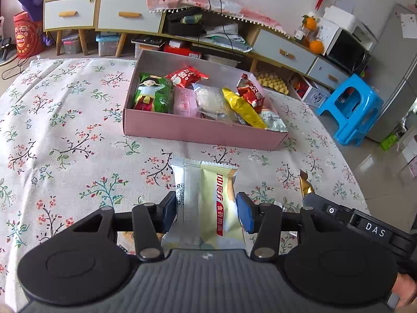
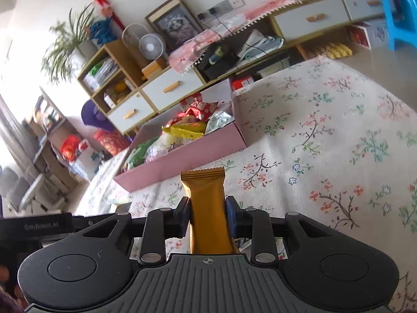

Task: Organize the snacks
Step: 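Carry wafer packet with left tool while right tool carries gold bar over box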

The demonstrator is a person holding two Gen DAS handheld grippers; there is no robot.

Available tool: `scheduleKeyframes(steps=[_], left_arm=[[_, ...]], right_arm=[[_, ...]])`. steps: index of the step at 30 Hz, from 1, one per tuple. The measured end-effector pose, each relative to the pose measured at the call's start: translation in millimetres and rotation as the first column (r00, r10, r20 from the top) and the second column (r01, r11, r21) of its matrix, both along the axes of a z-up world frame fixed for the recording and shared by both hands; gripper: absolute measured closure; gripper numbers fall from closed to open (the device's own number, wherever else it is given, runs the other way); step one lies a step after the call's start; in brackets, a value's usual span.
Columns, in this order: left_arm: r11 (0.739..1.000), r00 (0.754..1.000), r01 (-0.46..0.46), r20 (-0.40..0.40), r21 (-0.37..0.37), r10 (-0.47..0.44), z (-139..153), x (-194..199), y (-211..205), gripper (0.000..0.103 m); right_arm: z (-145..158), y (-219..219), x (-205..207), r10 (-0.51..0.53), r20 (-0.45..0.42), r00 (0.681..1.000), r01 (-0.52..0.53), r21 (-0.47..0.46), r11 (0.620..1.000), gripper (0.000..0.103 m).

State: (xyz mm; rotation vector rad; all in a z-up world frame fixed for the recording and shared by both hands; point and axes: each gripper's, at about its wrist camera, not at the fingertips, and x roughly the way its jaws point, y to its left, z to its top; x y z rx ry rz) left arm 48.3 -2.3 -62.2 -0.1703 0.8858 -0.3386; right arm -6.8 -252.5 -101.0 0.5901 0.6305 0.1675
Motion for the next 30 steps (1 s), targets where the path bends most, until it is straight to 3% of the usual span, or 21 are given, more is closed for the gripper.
scheduleKeyframes(steps=[9,17,23,30], left_arm=[[0.998,0.999,-0.033,0.006,-0.048,0.033,1.6,3.9,13.3,0.057],[0.998,0.997,-0.06,0.054,-0.015,0.061,13.5,11.0,23.2,0.057],[0.998,0.994,-0.066,0.087,-0.014,0.067,26.3,32.9,21.2,0.057],[0.996,0.987,-0.086,0.135,-0.026,0.089,36.6,74.8,7.0,0.057]], right_arm=[[11.6,3.4,-4.0,-0.008,0.048,0.999,0.006,0.032,0.999,0.075],[10.1,3.6,7.6,-0.003,0.035,0.999,0.002,0.034,0.999,0.075],[18.9,9.5,31.6,0.017,0.054,0.998,-0.019,0.033,0.999,0.075],[41.0,20.1,91.3,0.046,0.082,0.996,-0.045,-0.009,0.999,0.075]])
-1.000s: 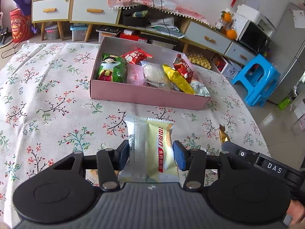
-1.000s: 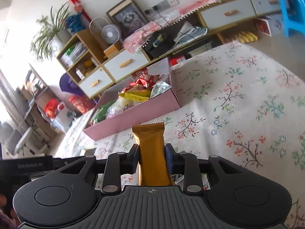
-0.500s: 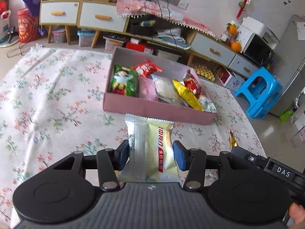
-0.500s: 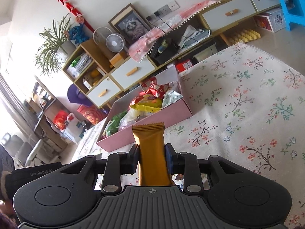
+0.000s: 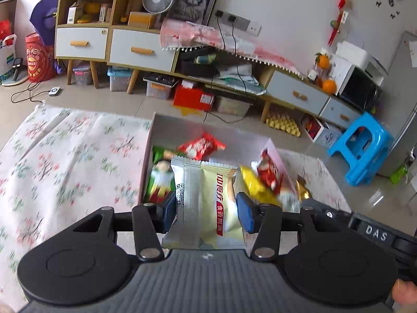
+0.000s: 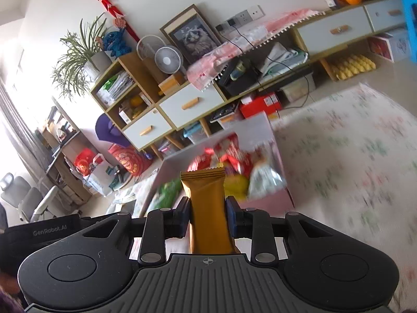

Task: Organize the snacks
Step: 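Carry wafer packet with left tool while right tool carries gold bar over box, then open both tools to release wafer packet and gold bar into box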

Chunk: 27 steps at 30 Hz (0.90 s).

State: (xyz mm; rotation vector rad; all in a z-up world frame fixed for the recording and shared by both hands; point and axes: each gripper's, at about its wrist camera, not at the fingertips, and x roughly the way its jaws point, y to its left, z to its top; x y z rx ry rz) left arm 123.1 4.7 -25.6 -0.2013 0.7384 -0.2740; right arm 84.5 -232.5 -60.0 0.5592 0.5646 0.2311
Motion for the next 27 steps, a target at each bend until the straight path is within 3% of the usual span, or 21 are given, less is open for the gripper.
scheduleKeyframes(steps=[8,20,24,27], left_arm=[[0.999,0.999,-0.029,-0.014,-0.025,0.029,-10.6,38.9,-6.7,0.057],[0.993,0.999,-0.048,0.013,0.109,0.047,-17.0,39.9,-15.1,0.057],[0.988,0.999,-0.053,0.009,0.144,0.052,-19.2,45.0,-15.5,0.057],[0.988,0.998,-0.058,0.021,0.142,0.056,-18.1,44.7,-13.1,0.048]], right_arm=[[8.2,12.1,69.0,0.024,-0.051,0.998,-0.022,0.035,0.999,0.075],[-2.0,22.0,87.7,0.042,-0.079,0.996,-0.038,0.051,0.998,0.071],[1.3,32.7,95.0,0.037,-0.077,0.996,-0.037,0.001,0.999,0.07],[1.7,32.0,90.3,0.028,-0.059,0.998,-0.028,0.003,1.0,0.07]])
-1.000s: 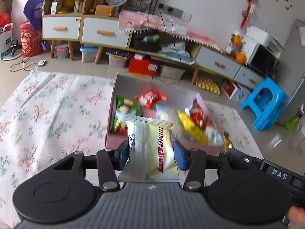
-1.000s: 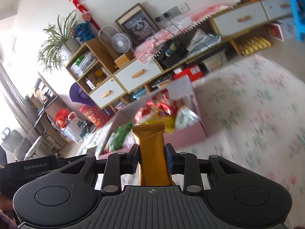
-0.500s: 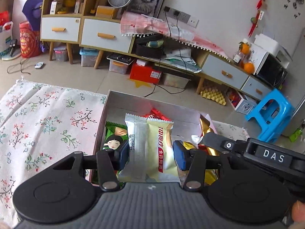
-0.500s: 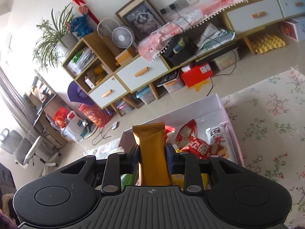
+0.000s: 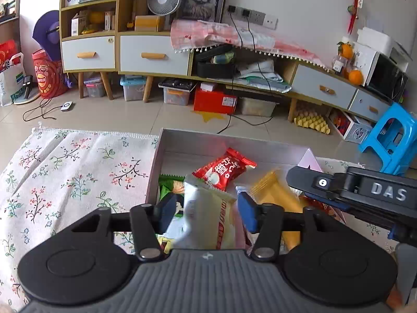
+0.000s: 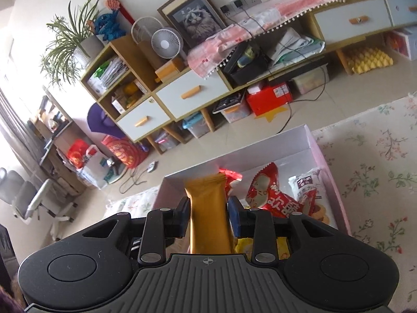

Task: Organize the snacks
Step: 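Open both tools to release wafer packet and gold bar into box, then move left tool to brown biscuit packet while right tool approaches silver-blue wrapper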

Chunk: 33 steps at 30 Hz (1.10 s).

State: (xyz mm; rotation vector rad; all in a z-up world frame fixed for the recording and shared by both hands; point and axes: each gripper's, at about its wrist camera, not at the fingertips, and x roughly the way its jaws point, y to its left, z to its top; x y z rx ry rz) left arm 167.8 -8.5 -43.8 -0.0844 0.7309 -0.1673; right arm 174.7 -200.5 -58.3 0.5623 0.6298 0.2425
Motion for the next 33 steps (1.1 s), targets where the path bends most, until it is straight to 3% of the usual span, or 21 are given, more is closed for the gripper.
scheduleKeyframes(steps=[11,14,17,22,28,33], left_arm=[[0.999,1.0,-0.006,0.012,0.034,0.005,8.8,-12.0,3.3,0.045],[0.999,1.0,-0.017,0.003,0.039,0.017,11.9,-17.1,7.1,0.043],[0.999,1.0,-0.03,0.003,0.027,0.03,16.2,-28.8,17.8,0.039],[0.996,0.996,-0.082,0.021,0.019,0.081,18.6,-73.1,43.3,0.027],[0.996,0.995,-0.082,-0.052,0.042,0.084,-2.0,-108.5,56.8,0.026],[0.993,0.988,-0.119,-0.096,0.026,0.121,-11.5,-122.0,70.0,0.026]], right_arm=[[4.2,-13.5,-20.3,-0.026,0.01,1.0,0.026,0.028,0.999,0.069],[5.8,-19.5,-35.5,-0.034,0.018,0.999,0.034,0.021,0.999,0.059],[6.9,-29.5,-57.3,-0.037,0.025,0.999,0.036,0.033,0.999,0.058],[2.9,-43.7,-104.6,-0.068,0.014,0.998,0.067,0.038,0.997,0.046],[-7.5,-46.2,-140.0,-0.081,-0.009,0.997,0.08,-0.048,0.996,0.034],[-19.1,-46.6,-149.6,-0.104,-0.051,0.993,0.101,-0.059,0.993,0.033]])
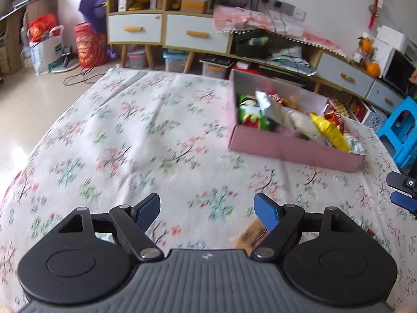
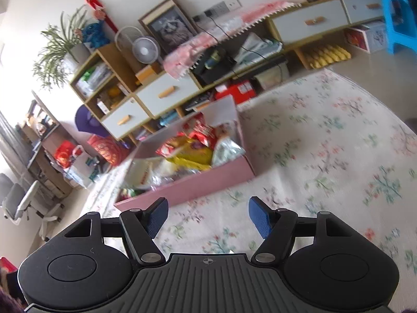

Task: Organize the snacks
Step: 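Move left tool to brown biscuit packet while right tool approaches silver-blue wrapper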

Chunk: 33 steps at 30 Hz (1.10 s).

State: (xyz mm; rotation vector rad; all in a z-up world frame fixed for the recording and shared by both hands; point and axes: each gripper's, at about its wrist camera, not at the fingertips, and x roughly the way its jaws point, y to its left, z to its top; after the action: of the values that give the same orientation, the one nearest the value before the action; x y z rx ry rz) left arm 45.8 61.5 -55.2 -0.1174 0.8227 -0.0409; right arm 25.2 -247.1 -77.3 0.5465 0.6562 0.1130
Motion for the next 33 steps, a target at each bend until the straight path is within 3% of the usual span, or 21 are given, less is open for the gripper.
scheduleKeyframes(steps=[2,8,17,28,33], left_arm=[[1.0,1.0,0.005,-0.015,0.0,-0.005,-1.9,-3.9,-0.1,0.026],[0.999,0.999,0.051,-0.012,-0.003,-0.051,-2.4,-8.4,-8.2,0.019],[0.997,0.997,0.078,-0.019,0.022,-0.077,-14.0,-17.7,-14.3,0.01],[0.994,0.993,0.108,-0.039,0.021,-0.107,-22.0,-25.8,-18.6,0.006],[0.986,0.987,0.158,-0.023,0.056,-0.157,-22.6,-29.2,-32.2,0.006]], right_arm=[[-1.4,3.9,-4.1,-0.001,-0.004,1.0,0.001,-0.021,1.0,0.024],[-2.3,7.3,-14.6,0.013,-0.018,1.0,-0.014,-0.046,0.999,0.019],[-23.8,6.9,-21.6,0.001,-0.118,0.993,-0.01,-0.074,0.997,0.018],[-39.0,-3.3,-35.0,0.003,-0.124,0.992,-0.019,-0.127,0.992,0.018],[-39.6,11.3,-39.3,0.066,-0.097,0.993,-0.087,-0.227,0.97,0.018]])
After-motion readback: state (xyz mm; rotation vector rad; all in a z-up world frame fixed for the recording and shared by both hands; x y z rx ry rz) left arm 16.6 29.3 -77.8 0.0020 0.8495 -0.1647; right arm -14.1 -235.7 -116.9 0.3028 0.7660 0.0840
